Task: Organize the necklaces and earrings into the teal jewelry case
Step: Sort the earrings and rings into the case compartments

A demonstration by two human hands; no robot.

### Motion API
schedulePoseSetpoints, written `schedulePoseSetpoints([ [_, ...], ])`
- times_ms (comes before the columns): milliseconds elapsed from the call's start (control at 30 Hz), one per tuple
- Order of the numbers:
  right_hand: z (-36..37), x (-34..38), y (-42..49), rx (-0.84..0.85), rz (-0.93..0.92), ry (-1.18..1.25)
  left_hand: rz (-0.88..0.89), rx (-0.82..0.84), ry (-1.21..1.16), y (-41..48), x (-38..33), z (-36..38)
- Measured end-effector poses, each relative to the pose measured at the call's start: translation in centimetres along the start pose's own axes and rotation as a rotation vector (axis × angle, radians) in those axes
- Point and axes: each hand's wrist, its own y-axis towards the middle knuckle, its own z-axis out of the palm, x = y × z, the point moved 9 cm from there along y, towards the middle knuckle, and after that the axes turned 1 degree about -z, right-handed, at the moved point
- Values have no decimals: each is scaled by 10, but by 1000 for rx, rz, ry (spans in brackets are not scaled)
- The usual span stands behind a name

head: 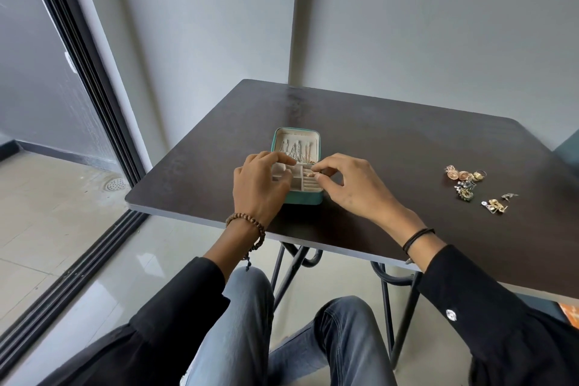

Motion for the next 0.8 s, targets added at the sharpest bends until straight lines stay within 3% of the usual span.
schedulePoseSetpoints([
  [367,-60,-39,-21,-140,95,-20,80,157,73,13,-76,60],
  [800,-153,-186,-69,-267,422,-155,314,543,133,-2,-176,233],
])
